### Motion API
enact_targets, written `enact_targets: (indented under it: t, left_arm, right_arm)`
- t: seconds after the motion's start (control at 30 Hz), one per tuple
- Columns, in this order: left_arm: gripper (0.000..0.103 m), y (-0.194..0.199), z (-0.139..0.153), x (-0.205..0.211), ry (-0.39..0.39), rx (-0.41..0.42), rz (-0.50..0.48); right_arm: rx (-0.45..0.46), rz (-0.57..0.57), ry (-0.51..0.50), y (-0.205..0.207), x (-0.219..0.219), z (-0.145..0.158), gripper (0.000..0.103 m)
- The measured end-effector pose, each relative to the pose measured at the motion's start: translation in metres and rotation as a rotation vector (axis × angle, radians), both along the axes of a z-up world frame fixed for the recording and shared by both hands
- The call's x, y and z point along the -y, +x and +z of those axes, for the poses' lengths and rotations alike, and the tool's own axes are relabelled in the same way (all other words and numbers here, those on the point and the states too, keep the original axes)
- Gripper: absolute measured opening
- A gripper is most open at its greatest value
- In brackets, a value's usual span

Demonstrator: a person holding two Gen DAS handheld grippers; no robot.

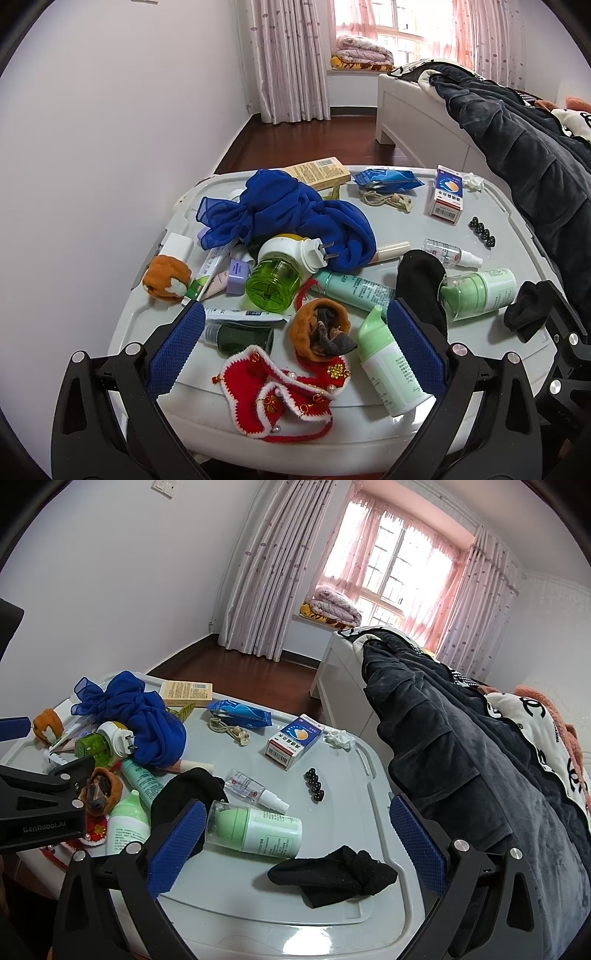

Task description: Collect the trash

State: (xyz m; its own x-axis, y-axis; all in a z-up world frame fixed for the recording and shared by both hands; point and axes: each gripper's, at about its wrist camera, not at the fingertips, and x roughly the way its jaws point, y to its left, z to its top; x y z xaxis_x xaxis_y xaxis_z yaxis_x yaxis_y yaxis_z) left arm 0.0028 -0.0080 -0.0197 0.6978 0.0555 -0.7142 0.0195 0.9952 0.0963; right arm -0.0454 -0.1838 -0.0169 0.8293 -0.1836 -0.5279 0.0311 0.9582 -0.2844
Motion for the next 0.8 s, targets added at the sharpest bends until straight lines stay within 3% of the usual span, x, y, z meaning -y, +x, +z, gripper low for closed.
enact_targets:
  t: [0.47, 0.8]
  left_arm:
    - [0.096, -0.002, -0.002, 0.001, -0.002, -0.007, 0.002]
    - [0.096, -0.016, -0.017, 0.007, -0.023, -0.067, -0.018]
  right_arm:
    - [0.017, -0.021, -0.013, -0.002, 0.013, 0.000, 0.099]
    - [0.058, -0.097, 0.023, -0.009, 0.050, 0.015, 0.099]
